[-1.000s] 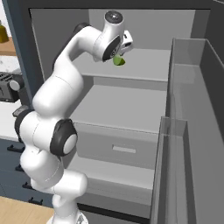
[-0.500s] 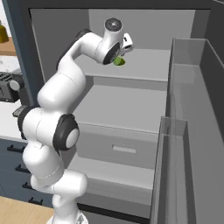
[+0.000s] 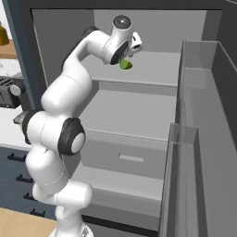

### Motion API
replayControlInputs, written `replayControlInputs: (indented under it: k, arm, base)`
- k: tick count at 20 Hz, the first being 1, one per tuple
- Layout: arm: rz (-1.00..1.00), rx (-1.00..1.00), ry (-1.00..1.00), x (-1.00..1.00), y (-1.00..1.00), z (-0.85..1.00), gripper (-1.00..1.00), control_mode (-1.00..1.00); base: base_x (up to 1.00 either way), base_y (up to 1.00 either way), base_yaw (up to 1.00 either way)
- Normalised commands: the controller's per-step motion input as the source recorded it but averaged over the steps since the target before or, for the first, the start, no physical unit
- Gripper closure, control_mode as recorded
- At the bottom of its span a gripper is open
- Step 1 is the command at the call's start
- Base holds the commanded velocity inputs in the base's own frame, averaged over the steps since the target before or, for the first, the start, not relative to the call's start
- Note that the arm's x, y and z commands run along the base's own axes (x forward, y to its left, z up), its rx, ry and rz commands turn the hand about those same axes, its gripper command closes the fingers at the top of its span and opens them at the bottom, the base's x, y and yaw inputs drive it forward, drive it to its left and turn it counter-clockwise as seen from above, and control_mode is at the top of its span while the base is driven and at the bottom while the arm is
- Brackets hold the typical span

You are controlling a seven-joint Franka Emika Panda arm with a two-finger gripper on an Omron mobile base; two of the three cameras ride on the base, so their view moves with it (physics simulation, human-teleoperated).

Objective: Grab a lemon wedge from the fridge and one ice cube from the ice bowl, and put them in the glass of lemonade.

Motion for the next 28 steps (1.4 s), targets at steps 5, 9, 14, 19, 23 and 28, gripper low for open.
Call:
replayControlInputs:
  k: [5,9,14,19,23,28]
  arm:
    - [0.02,0.00,0.00,0.04,-0.11,-0.03,-1.00,-1.00]
    - [0.01,0.00,0.00,0.00,-0.01,-0.01,-1.00,-1.00]
    - [0.06,-0.04,0.09,0.24,0.00,-0.23,-1.00,-1.00]
    - [0.10,-0.05,0.13,0.32,0.00,-0.07,-1.00,-1.00]
    - [0.08,-0.03,0.09,0.07,0.00,-0.02,-1.00,-1.00]
    - [0.03,0.00,0.02,-0.15,0.00,-0.05,-1.00,-1.00]
  base:
    - [0.00,0.00,0.00]
    - [0.00,0.00,0.00]
    - [0.00,0.00,0.00]
    - [0.00,0.00,0.00]
    - [0.00,0.00,0.00]
    - [0.00,0.00,0.00]
